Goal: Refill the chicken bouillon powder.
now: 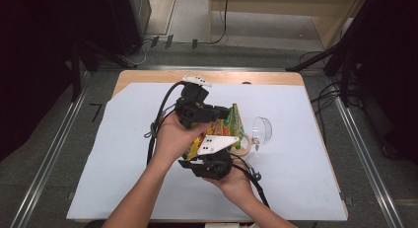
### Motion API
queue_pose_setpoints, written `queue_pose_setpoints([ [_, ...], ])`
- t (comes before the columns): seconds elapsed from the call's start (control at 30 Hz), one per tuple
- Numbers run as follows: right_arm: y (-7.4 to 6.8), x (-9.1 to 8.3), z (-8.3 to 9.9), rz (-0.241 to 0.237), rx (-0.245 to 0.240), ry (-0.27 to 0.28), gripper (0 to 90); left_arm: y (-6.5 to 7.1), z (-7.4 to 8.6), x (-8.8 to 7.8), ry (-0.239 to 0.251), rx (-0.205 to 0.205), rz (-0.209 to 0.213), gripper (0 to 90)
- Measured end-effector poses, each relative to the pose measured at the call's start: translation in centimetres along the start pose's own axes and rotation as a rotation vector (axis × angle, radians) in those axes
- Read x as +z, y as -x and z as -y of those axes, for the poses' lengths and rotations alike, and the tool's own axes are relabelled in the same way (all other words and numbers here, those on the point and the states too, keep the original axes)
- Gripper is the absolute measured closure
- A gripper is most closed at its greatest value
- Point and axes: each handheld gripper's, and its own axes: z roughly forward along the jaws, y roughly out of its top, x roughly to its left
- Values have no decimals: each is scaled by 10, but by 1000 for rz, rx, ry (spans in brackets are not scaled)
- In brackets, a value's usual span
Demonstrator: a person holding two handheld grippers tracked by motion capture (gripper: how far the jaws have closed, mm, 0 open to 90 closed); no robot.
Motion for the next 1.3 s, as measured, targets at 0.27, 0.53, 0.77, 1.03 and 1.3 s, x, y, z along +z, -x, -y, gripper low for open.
queue_pose_setpoints([
  [0.27, 1, 4, -1, -4, -9, -11, 764, -4, 4, -3, 26, -6, -13, 809],
  [0.53, 3, 7, -2, -9, -12, -15, 764, -5, 5, -4, 41, -2, -25, 808],
  [0.77, 6, 9, -4, -17, -7, -23, 764, -11, 3, -4, 36, -20, -17, 808],
  [1.03, 12, 9, -12, -17, 3, -37, 763, -18, -5, -4, 31, -27, -14, 808],
  [1.3, 17, 11, -14, -31, 18, -54, 763, -24, -7, 0, 7, -42, -3, 803],
])
